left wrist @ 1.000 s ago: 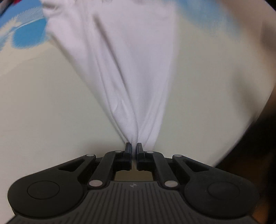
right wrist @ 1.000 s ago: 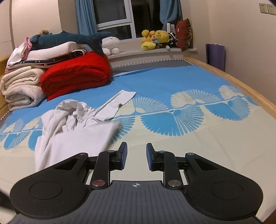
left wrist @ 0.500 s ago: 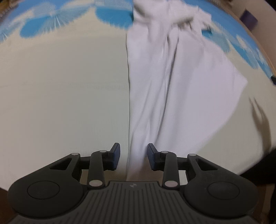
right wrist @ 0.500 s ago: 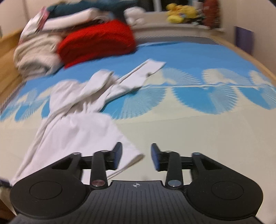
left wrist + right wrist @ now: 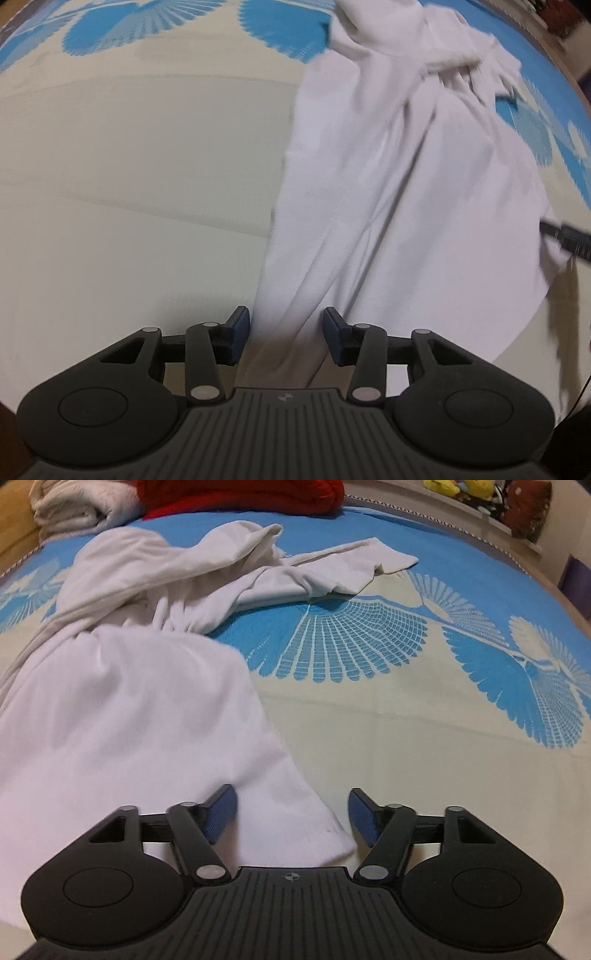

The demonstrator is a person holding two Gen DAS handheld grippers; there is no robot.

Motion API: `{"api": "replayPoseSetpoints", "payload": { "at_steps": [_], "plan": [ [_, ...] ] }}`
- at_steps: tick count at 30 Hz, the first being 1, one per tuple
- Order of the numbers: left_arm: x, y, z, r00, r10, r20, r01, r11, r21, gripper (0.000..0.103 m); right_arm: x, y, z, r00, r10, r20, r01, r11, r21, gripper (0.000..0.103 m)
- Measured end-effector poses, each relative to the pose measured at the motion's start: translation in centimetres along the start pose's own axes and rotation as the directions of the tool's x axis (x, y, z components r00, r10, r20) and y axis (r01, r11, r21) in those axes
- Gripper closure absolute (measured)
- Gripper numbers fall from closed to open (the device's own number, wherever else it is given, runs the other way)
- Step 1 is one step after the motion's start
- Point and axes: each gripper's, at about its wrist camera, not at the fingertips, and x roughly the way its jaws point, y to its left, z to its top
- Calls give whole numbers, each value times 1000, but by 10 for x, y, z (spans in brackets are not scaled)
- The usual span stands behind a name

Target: Fold small clothes

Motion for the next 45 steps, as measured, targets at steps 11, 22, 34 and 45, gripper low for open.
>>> {"api": "replayPoseSetpoints", "payload": {
  "at_steps": [11, 22, 34, 45],
  "plan": [
    [-13, -11, 1, 997, -3, 73, 0, 999, 46, 96, -62, -42, 26, 998, 37, 60, -38, 999, 9, 100],
    [-38, -35, -34, 990, -103, 97, 84, 978, 190, 96, -107, -119, -60, 973, -64, -223, 51, 997, -63, 100],
    [-30, 12, -43, 992, -127, 0, 126, 990, 65, 93, -108, -125, -56, 982, 23, -185, -23, 1000, 2, 72],
    [-49, 42, -68, 966, -258, 5, 255, 956, 144, 75, -88, -100, -71, 955, 43, -295, -66, 996, -67, 55]
  ]
}}
